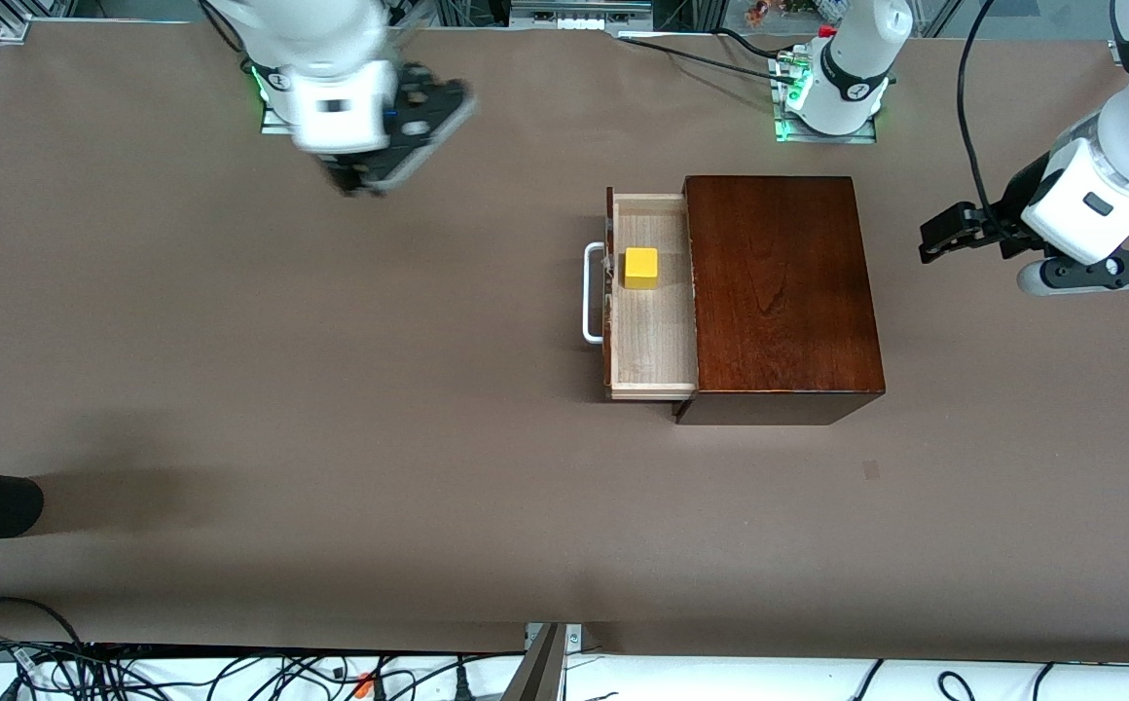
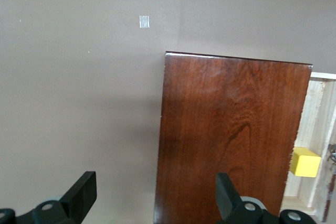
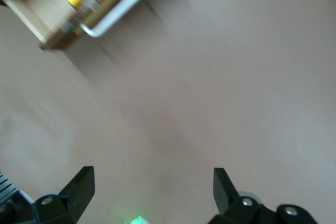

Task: Open drawer, take yellow block, close drawer
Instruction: 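Lower the right gripper into the drawer and grasp the yellow block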

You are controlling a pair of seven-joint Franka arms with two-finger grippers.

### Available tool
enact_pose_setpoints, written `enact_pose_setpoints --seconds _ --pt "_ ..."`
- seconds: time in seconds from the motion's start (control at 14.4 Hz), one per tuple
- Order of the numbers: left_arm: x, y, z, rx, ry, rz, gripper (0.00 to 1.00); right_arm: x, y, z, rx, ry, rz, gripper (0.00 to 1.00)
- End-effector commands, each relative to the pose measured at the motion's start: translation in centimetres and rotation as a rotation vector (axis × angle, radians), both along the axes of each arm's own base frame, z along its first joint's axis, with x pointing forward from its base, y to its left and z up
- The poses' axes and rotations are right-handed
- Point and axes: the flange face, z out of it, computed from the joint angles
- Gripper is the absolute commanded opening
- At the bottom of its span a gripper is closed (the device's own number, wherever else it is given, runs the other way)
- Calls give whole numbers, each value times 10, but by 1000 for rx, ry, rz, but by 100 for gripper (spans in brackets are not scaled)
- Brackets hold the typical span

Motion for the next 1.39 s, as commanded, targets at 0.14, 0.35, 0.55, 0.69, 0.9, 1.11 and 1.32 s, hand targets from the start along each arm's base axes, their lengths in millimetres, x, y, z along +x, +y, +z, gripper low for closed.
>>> enact_pose_setpoints --seconds 0.14,0.35,0.55,0.69,0.9,1.11,1.32 --pt "-9 0 3 8 -48 -117 100 -15 113 -72 82 -96 198 100" --pt "-6 2 1 45 -60 -125 100 -23 166 -101 84 -159 322 100" --pt "-4 3 0 64 -68 -184 100 -25 207 -135 48 -205 407 100" --pt "-5 2 1 64 -63 -186 100 -24 227 -160 53 -240 492 100" --pt "-7 0 3 65 -56 -189 100 -25 242 -191 51 -272 557 100" --pt "-7 -1 3 65 -54 -186 100 -24 244 -206 41 -265 586 100" --pt "-7 -1 5 65 -56 -188 100 -22 244 -213 44 -265 623 100"
